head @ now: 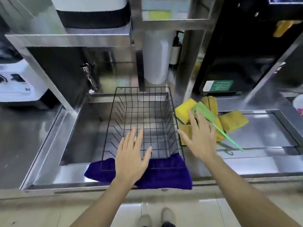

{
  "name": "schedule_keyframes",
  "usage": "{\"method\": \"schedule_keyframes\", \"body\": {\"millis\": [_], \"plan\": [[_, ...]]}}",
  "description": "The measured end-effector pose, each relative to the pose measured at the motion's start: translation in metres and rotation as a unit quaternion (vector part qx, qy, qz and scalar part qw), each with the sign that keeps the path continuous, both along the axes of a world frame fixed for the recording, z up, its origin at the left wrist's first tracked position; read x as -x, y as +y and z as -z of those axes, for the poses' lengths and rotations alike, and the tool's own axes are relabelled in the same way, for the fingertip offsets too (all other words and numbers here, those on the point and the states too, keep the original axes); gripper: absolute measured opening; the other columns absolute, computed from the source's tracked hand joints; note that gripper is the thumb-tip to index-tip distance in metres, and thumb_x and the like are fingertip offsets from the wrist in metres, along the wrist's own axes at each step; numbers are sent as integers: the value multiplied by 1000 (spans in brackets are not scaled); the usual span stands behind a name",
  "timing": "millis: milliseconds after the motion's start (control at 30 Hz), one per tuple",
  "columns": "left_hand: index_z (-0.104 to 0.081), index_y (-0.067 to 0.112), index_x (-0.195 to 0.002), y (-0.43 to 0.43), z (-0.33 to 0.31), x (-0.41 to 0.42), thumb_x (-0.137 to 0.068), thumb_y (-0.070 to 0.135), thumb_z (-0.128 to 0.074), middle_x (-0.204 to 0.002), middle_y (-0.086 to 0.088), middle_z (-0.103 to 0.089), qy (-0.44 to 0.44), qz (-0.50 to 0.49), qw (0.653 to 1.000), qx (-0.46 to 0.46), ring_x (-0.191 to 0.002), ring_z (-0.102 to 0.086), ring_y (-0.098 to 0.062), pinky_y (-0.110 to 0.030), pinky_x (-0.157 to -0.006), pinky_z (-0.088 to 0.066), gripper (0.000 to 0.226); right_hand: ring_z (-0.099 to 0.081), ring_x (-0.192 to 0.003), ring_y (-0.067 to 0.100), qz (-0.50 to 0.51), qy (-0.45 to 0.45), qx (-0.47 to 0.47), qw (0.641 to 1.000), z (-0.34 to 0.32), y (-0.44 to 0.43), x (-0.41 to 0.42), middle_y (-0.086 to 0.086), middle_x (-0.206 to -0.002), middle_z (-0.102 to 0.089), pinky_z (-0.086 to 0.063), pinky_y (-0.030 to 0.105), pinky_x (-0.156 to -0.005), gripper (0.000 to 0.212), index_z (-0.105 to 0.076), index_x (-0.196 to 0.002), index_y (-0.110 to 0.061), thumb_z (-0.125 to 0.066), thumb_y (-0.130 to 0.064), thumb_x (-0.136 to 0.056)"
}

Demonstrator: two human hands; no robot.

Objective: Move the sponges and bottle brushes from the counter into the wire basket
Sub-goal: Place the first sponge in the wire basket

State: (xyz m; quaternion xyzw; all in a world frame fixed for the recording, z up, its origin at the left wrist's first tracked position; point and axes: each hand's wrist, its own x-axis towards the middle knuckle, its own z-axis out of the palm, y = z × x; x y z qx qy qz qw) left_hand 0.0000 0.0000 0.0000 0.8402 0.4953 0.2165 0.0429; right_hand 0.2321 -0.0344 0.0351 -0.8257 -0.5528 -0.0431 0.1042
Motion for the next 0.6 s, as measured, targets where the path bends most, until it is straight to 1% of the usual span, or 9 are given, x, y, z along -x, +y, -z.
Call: {"method": "schedule_keyframes", "body": {"millis": [67, 133, 200, 233, 267, 367, 433, 500, 600], "plan": [[-48, 11, -139, -3, 5, 3, -93, 52, -34, -141, -12, -49, 15, 1, 1000, 4, -127, -49, -27, -44, -104, -40, 63, -56, -122, 26, 2, 25, 31, 999, 7, -6, -1, 12, -132, -59, -45, 41, -96, 82, -45, -136, -12, -16, -69, -85], [-59, 10, -128, -10, 13, 6, -92, 51, -35, -122, -9, -64, 42, 2, 999, -20, -105, -63, -25, -40, -89, -50, 60, -55, -123, 24, -5, 25, 45, 999, 19, -13, -4, 11, -131, -60, -43, 44, -98, 92, -50, -132, -9, -6, -73, -82], [-72, 11, -96, -11, 14, 7, -90, 49, -37, -78, -4, -70, 62, 2, 997, -54, -64, -64, -23, -31, -61, -50, 52, -48, -131, 23, -18, 28, 49, 998, 25, -13, -5, 9, -138, -54, -37, 45, -104, 100, -50, -132, -9, 1, -76, -78], [-70, 13, -75, -11, 12, 7, -89, 49, -37, -57, 0, -61, 68, 4, 995, -71, -47, -55, -22, -27, -49, -41, 51, -43, -134, 22, -22, 32, 48, 998, 27, -13, -7, 8, -142, -50, -33, 45, -106, 103, -48, -134, -10, 2, -78, -76], [-63, 14, -61, -11, 10, 7, -89, 49, -37, -45, 2, -50, 74, 7, 993, -87, -38, -46, -21, -24, -44, -31, 52, -38, -137, 21, -27, 42, 51, 997, 26, -13, -9, 6, -146, -45, -28, 45, -109, 105, -45, -137, -12, 3, -80, -73], [-48, 13, -49, -11, 9, 9, -88, 48, -39, -41, 2, -42, 68, 30, 991, -114, -34, -39, -21, -22, -43, -24, 52, -24, -144, 16, -37, 76, 79, 993, 22, -14, -13, 0, -154, -32, -14, 43, -114, 109, -33, -143, -19, 5, -85, -66], [-47, 13, -49, -9, 12, 8, -88, 47, -40, -41, 1, -43, 60, 40, 990, -118, -35, -41, -22, -23, -42, -27, 52, -15, -146, 14, -41, 99, 95, 990, 20, -14, -16, -4, -157, -22, -8, 47, -115, 95, -25, -146, -23, -9, -81, -72], [-47, 13, -50, -9, 14, 8, -89, 47, -40, -42, 0, -43, 56, 43, 990, -120, -36, -42, -23, -24, -42, -29, 52, -6, -147, 12, -49, 146, 123, 980, 16, -12, -20, -7, -160, -11, -6, 51, -114, 75, -16, -148, -27, -32, -65, -86], [-49, 12, -50, -9, 16, 8, -89, 46, -40, -43, -1, -44, 59, 37, 990, -126, -36, -42, -24, -25, -42, -30, 52, -2, -146, 13, -60, 170, 174, 968, 8, -10, -26, -10, -160, -4, -14, 52, -111, 83, -9, -149, -27, -59, -36, -84]]}}
